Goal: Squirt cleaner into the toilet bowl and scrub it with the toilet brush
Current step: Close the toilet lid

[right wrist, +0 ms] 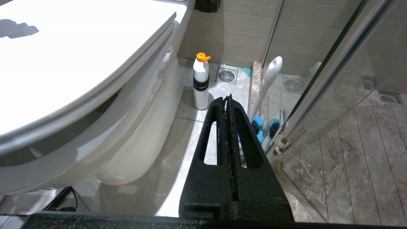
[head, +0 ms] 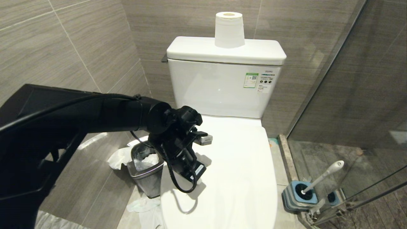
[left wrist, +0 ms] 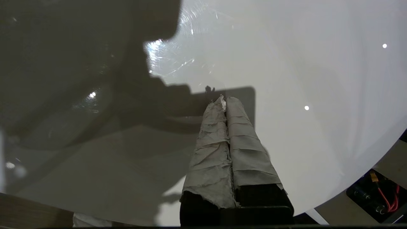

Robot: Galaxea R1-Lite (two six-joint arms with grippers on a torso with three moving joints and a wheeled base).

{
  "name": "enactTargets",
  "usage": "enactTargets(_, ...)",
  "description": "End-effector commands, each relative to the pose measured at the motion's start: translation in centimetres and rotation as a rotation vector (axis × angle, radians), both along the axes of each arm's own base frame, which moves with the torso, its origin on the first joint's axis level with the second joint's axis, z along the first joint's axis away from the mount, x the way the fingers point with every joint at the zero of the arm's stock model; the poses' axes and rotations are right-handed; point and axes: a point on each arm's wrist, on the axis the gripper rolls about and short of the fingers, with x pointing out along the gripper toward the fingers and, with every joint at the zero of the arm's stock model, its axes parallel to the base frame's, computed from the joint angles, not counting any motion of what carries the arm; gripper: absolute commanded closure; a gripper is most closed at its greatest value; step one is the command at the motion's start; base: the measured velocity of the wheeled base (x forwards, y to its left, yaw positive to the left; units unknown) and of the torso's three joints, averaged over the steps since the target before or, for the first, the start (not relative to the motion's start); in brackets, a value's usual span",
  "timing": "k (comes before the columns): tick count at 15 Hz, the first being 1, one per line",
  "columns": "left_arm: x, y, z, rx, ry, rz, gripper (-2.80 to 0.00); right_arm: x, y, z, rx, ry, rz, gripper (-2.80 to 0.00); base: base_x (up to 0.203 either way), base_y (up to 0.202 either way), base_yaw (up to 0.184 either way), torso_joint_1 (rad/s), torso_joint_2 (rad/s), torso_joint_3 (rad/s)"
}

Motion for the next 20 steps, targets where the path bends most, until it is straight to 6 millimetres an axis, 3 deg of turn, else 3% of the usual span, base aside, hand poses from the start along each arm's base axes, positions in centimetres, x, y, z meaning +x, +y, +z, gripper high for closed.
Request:
enactTargets(1,0.3,-0.3,-1.3,0.023,0.029,-0.001,0.00,0.0,0.0,0.0,0.000,0.000,0.001,0.00,0.000,0.000,0.000,0.000,0.00,0.000)
enactTargets(20,1.1,-1.7,-4.8,0.085,0.048,0.052,0.00,0.0,0.0,0.0,0.000,0.000,0.001,0.00,0.000,0.000,0.000,0.000,0.00,0.000)
